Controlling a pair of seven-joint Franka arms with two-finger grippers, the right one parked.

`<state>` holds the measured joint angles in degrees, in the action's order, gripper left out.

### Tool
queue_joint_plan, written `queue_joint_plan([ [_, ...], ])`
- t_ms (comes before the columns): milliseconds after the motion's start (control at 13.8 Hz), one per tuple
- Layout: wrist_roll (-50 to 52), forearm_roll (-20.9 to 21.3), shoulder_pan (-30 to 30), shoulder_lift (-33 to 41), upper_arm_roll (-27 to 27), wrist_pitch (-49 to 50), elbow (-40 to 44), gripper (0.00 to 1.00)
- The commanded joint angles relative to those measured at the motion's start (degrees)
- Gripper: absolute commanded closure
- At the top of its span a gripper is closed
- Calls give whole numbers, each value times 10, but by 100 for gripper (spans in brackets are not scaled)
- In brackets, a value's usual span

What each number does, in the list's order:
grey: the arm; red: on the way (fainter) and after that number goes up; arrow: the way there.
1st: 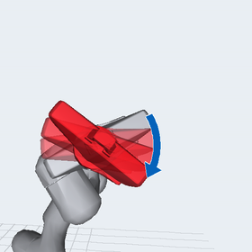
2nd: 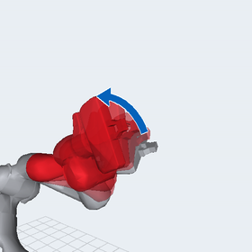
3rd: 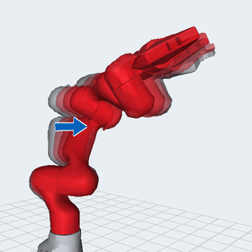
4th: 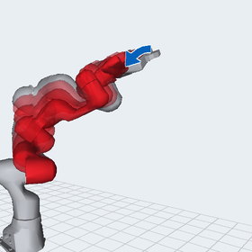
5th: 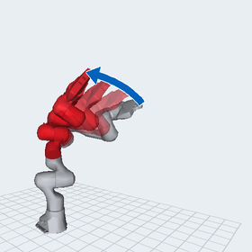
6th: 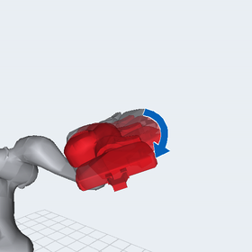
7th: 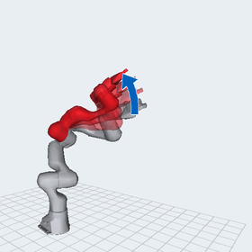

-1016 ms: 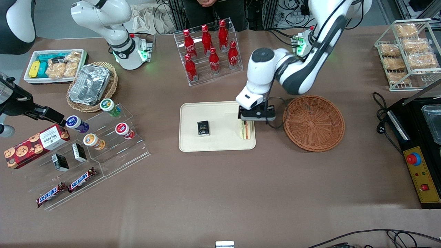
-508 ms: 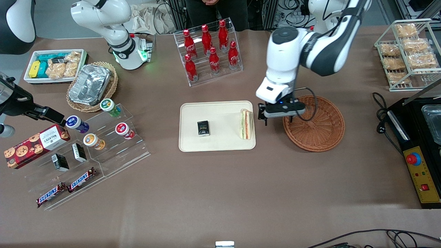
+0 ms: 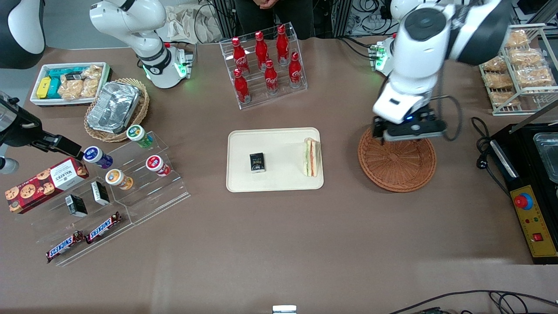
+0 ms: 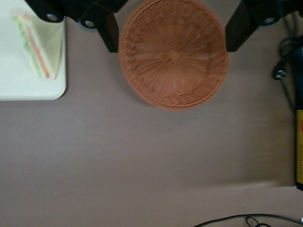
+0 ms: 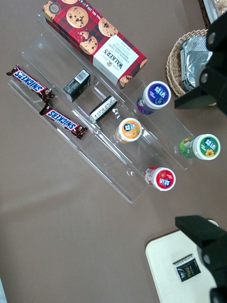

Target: Place sandwich from basket to tray

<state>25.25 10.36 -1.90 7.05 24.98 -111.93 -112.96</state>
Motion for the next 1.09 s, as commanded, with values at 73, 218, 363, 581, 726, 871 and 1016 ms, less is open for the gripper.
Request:
queue_joint_plan([
  [73, -141, -68, 36, 50, -112, 43, -7, 0],
  [218, -154, -68, 40, 49, -122, 58, 8, 0],
  [363, -158, -69, 40, 42, -124, 65, 26, 0],
  [581, -197, -68, 38, -1, -124, 112, 94, 0],
  [726, -228, -68, 36, -18, -127, 134, 117, 0],
  [871, -231, -81, 40, -13, -154, 136, 115, 0],
  [1016, -237, -84, 41, 9, -179, 143, 95, 0],
])
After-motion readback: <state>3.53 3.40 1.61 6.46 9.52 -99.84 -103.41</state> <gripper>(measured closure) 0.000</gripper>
